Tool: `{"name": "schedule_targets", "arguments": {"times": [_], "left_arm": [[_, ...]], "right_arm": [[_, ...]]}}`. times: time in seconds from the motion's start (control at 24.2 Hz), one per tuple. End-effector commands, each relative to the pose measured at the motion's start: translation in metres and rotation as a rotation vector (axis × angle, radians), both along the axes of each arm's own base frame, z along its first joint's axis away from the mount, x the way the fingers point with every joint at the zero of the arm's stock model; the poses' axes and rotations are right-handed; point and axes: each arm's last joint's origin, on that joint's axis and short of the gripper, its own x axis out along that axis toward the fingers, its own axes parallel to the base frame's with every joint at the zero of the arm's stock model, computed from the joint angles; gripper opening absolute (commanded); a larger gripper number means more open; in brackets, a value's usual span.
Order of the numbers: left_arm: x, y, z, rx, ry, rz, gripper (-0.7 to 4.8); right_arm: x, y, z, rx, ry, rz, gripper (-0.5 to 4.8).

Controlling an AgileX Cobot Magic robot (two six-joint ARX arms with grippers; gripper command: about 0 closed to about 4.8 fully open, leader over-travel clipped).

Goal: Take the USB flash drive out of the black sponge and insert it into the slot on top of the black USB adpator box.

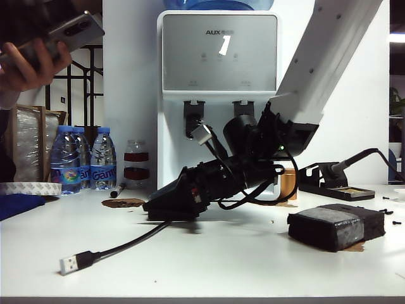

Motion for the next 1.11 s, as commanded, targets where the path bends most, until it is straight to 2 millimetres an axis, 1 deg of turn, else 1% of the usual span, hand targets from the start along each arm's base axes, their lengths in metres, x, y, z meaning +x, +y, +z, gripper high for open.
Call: {"name": "schedule_targets", "arguments": {"times": [0.04,0.08,0.17,0.21,0.25,0.29,0.33,0.37,0.41,0.45,0.5,0.54,0.58,0.7,0.74,0.78,0.83,0.87,0.91,0.95,0.99,1.03,1.11], "left_arm": [[-0.033,0.01,0.017,-0.003,0.043,0.044,-0.04],[-0.052,0.014,0.024,-0.002,0.051,0.054,-0.04],[-0.081,0.016,0.032,0.007,0.032,0.06,-0.04],[-0.102,0.019,0.038,0.029,-0.018,0.082,-0.04],[-0.112,0.021,0.041,0.027,-0.049,0.107,-0.04],[-0.132,0.024,0.047,0.022,-0.122,0.156,-0.04],[-0.144,0.026,0.049,0.04,-0.169,0.193,-0.04],[-0.153,0.027,0.05,0.062,-0.202,0.231,-0.04],[-0.169,0.03,0.049,0.1,-0.24,0.294,-0.04],[-0.177,0.031,0.047,0.111,-0.247,0.318,-0.04],[-0.191,0.032,0.04,0.122,-0.232,0.352,-0.04],[-0.192,0.033,0.036,0.133,-0.188,0.358,-0.04],[-0.193,0.034,0.029,0.156,-0.091,0.386,-0.04],[-0.189,0.033,0.015,0.159,0.07,0.354,-0.04],[-0.19,0.033,0.008,0.151,0.141,0.333,-0.04],[-0.19,0.032,0.005,0.139,0.168,0.31,-0.04],[-0.188,0.031,0.002,0.129,0.185,0.281,-0.04],[-0.188,0.031,0.002,0.126,0.177,0.283,-0.04],[-0.186,0.031,0.004,0.121,0.151,0.288,-0.04],[-0.185,0.032,0.004,0.118,0.131,0.309,-0.04],[-0.18,0.032,0.002,0.11,0.092,0.344,-0.04],[-0.174,0.033,-0.001,0.1,0.052,0.362,-0.04],[-0.167,0.032,-0.006,0.091,0.015,0.37,-0.04]], "right_arm": [[-0.001,-0.006,-0.009,-0.049,0.07,-0.055,2.79],[0.0,-0.005,-0.007,-0.039,0.074,-0.061,2.79],[0.001,-0.005,0.0,-0.024,0.072,-0.074,2.79],[0.002,-0.004,0.006,-0.009,0.056,-0.078,2.79],[0.002,-0.004,0.01,-0.002,0.055,-0.082,2.79],[0.003,-0.005,0.018,0.009,0.047,-0.087,2.84],[0.004,-0.007,0.023,0.021,0.047,-0.088,2.92],[0.005,-0.007,0.027,0.04,0.053,-0.079,3.09],[0.008,-0.011,0.035,0.074,0.064,-0.082,3.23],[0.008,-0.012,0.039,0.087,0.07,-0.082,3.23],[0.009,-0.017,0.048,0.107,0.05,-0.09,3.23],[0.008,-0.019,0.051,0.114,0.043,-0.093,3.23],[0.005,-0.022,0.059,0.13,0.017,-0.096,3.23],[-0.006,-0.03,0.078,0.154,0.004,-0.099,3.23],[-0.013,-0.034,0.091,0.161,-0.01,-0.107,3.22],[-0.016,-0.036,0.098,0.165,-0.026,-0.114,3.22],[-0.023,-0.039,0.114,0.177,-0.052,-0.137,3.22],[-0.027,-0.042,0.125,0.189,-0.073,-0.16,3.21],[-0.035,-0.047,0.143,0.209,-0.089,-0.185,3.19],[-0.038,-0.048,0.152,0.213,-0.097,-0.203,3.18],[-0.045,-0.052,0.174,0.224,-0.11,-0.246,3.17],[-0.051,-0.055,0.192,0.228,-0.145,-0.299,2.69],[-0.06,-0.061,0.215,0.235,-0.2,-0.39,1.92]]}}
